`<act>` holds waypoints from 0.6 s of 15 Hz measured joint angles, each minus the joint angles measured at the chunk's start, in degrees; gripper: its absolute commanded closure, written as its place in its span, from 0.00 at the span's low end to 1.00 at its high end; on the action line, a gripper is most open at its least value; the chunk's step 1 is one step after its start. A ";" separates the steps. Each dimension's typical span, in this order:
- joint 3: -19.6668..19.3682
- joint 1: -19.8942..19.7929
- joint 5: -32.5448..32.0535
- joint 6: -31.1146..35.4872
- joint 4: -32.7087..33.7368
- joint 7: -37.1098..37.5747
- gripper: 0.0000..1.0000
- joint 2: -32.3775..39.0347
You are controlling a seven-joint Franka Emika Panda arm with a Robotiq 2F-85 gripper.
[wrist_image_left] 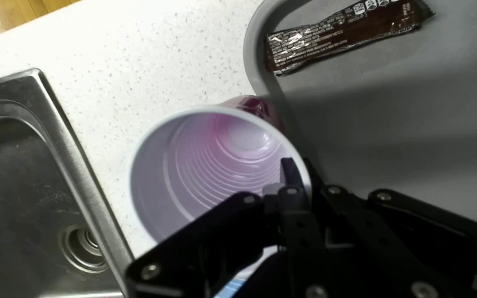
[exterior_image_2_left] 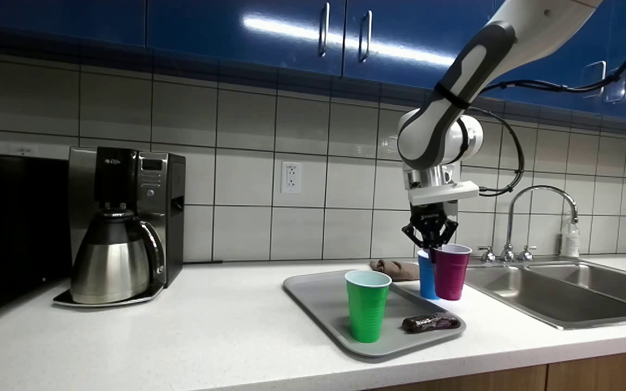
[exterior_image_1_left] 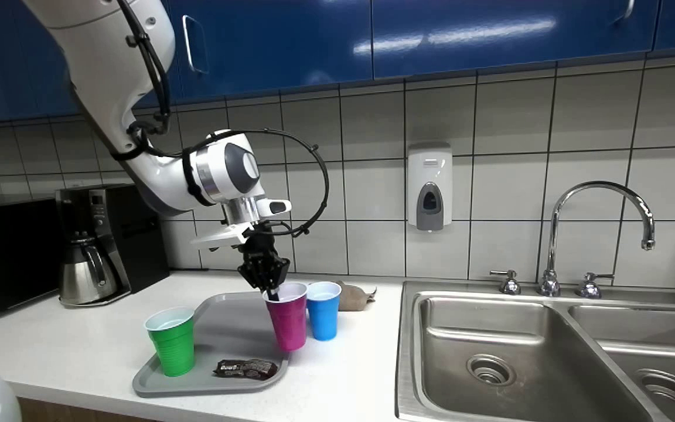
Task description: Pick the cups and place them on the tray
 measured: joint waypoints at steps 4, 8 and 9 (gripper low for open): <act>1.29 1.04 0.59 0.00 0.00 -0.13 0.99 0.03; 2.31 1.66 0.71 0.07 0.09 -0.13 0.99 0.41; 2.43 1.88 0.78 0.07 0.23 -0.11 0.99 0.61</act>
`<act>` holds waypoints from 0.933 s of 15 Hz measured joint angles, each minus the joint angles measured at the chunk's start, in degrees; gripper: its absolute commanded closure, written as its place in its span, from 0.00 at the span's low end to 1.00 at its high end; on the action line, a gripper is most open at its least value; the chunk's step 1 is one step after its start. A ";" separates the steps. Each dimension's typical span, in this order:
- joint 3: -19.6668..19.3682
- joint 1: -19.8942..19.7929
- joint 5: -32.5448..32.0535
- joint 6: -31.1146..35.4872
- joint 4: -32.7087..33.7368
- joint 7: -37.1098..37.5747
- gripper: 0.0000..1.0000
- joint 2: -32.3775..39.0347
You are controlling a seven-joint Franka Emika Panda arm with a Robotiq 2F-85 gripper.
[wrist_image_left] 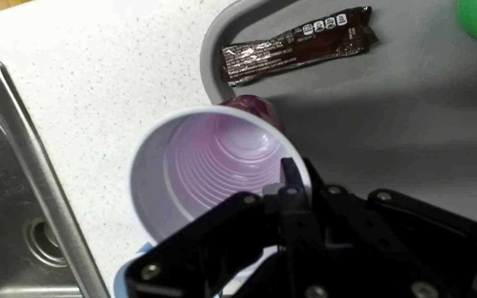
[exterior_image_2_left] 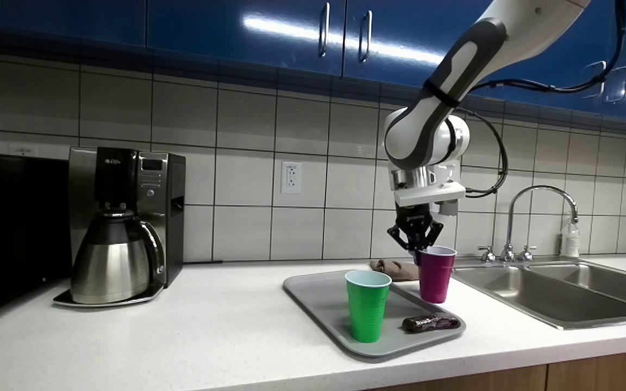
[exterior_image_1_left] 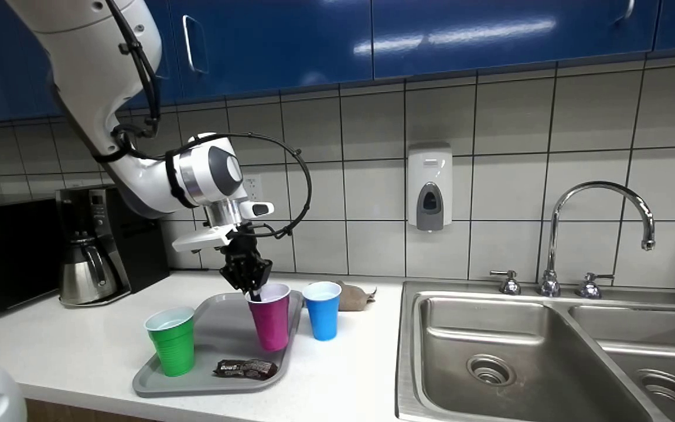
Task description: Pick the cups and place them on the tray
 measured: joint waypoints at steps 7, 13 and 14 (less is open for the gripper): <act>0.58 1.38 1.67 1.02 2.06 0.13 0.99 3.15; 0.59 2.22 2.83 2.91 4.16 0.29 0.99 5.98; 0.59 2.26 2.87 3.14 4.37 0.31 0.99 6.33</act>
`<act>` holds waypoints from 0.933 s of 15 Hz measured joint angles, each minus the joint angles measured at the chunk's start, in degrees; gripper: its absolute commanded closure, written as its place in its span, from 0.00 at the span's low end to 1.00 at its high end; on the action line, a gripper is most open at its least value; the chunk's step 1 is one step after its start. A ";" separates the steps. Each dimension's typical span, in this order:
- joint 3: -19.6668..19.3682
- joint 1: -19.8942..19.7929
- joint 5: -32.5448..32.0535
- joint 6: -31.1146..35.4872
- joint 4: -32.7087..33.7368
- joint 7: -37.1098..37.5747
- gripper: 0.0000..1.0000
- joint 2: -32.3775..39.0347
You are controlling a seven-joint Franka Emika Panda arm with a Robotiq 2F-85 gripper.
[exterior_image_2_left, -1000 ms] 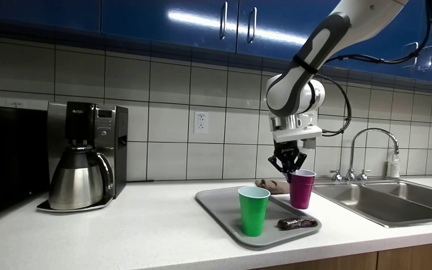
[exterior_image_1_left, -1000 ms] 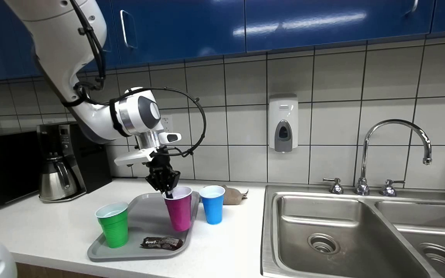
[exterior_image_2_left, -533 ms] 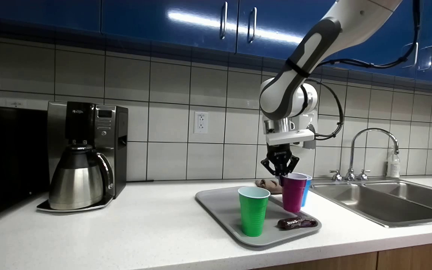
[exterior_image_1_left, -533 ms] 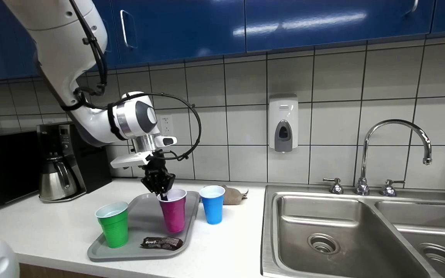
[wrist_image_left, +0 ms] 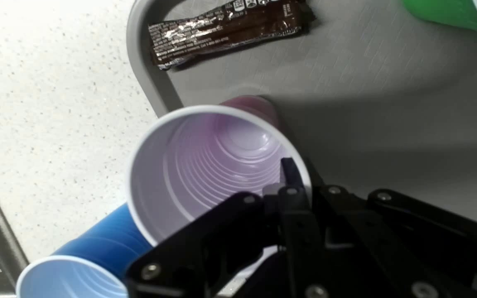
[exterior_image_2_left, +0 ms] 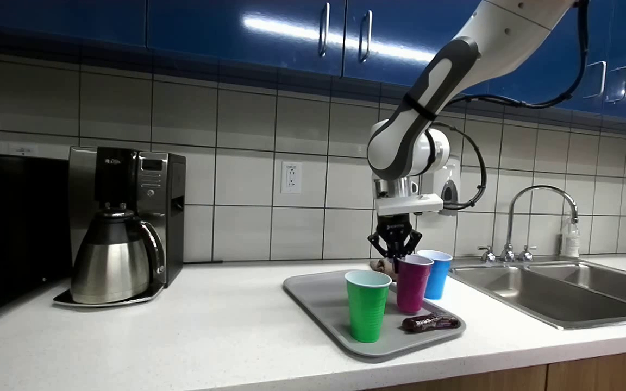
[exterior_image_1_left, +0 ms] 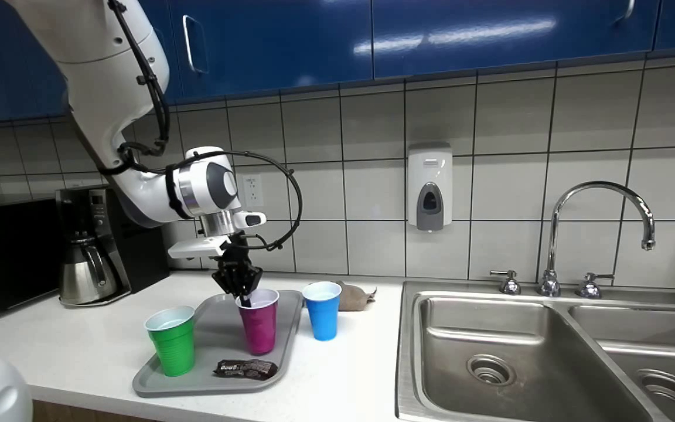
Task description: Pick the cups and place them on the tray
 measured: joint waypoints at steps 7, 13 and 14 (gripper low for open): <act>-0.01 0.26 0.01 0.66 0.90 0.09 0.49 1.39; -0.02 0.47 0.01 0.66 1.12 0.10 0.05 1.47; -0.02 0.47 0.05 0.66 1.14 0.10 0.00 1.47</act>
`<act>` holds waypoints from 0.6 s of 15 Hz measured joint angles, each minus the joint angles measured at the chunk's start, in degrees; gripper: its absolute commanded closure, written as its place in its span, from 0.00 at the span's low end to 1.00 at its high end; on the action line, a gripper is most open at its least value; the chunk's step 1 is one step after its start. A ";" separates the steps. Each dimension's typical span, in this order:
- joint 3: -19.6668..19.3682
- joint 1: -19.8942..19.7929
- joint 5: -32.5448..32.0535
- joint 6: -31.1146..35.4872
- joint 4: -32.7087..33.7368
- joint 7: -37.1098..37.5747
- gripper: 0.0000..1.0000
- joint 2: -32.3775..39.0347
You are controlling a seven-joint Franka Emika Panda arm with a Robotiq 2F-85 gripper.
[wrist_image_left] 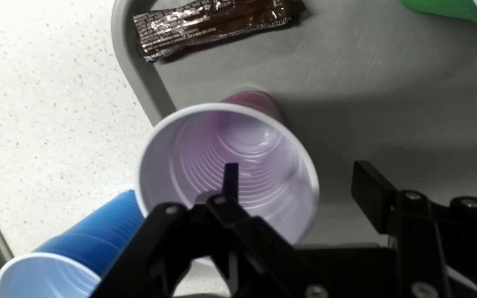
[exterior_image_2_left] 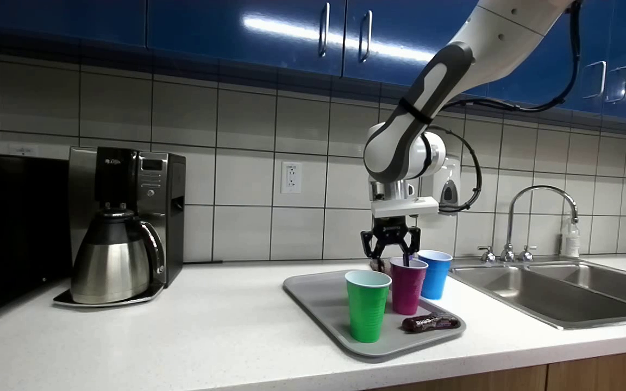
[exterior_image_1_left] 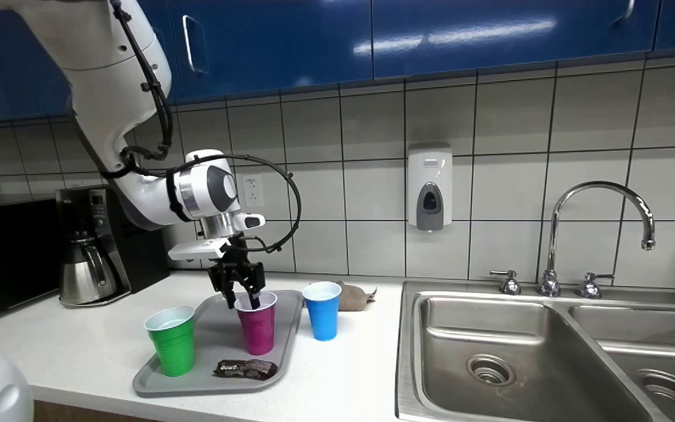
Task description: Pick the cups and place them on the tray
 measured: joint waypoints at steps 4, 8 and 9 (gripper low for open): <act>0.00 0.00 0.04 -0.04 0.00 -0.01 0.00 -0.34; -0.05 0.00 0.12 -0.26 -0.01 -0.04 0.00 -1.63; -0.12 -0.02 0.13 -0.35 -0.02 -0.05 0.00 -2.02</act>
